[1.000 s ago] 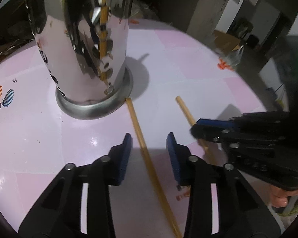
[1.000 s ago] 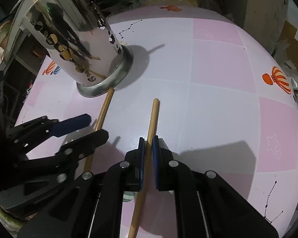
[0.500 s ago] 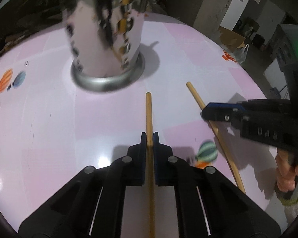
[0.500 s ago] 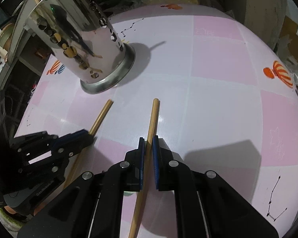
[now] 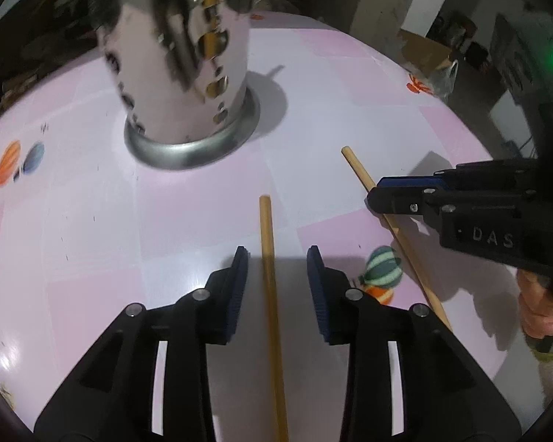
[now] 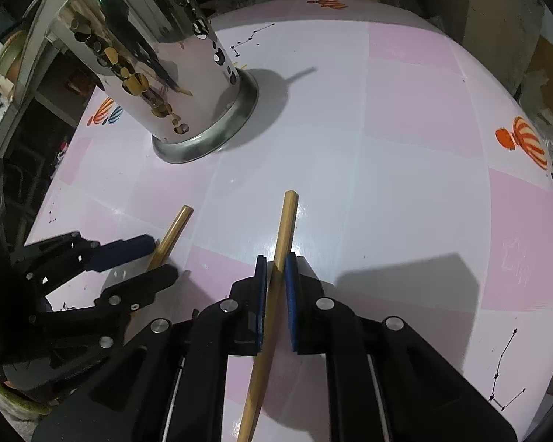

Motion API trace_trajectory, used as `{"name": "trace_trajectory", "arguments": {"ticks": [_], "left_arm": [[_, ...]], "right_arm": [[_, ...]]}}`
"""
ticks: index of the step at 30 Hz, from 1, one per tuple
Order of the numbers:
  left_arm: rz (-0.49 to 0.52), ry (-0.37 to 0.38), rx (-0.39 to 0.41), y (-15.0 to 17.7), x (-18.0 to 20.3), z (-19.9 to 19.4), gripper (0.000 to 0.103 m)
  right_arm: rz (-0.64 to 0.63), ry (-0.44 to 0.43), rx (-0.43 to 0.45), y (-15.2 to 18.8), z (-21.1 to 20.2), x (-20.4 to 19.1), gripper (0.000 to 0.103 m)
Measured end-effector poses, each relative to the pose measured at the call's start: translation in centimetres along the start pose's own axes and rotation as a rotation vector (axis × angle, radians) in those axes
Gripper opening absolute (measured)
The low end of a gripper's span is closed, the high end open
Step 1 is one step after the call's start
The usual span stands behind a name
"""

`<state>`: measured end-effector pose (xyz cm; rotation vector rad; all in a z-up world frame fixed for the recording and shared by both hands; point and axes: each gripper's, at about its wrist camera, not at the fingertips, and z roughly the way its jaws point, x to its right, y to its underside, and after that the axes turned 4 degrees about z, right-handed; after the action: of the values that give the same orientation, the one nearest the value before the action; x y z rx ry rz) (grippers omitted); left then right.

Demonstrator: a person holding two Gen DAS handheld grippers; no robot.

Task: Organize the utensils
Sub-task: 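Hold both chopsticks and begin lifting them off the table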

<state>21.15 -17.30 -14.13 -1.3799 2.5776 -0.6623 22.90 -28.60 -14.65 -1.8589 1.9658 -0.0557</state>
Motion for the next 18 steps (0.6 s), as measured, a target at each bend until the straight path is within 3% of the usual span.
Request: {"name": "trace_trajectory", "arguments": {"ticks": [9,18], "left_arm": [[0.078,-0.097,0.018,-0.7,1.3,0.7,0.028],[0.059,-0.102,0.019,-1.2,0.7,0.7,0.006]], "right_arm": [[-0.049,0.056,0.020,-0.3,0.2,-1.0,0.012],[-0.025,0.063,0.017,-0.4,0.1,-0.8,0.009]]}}
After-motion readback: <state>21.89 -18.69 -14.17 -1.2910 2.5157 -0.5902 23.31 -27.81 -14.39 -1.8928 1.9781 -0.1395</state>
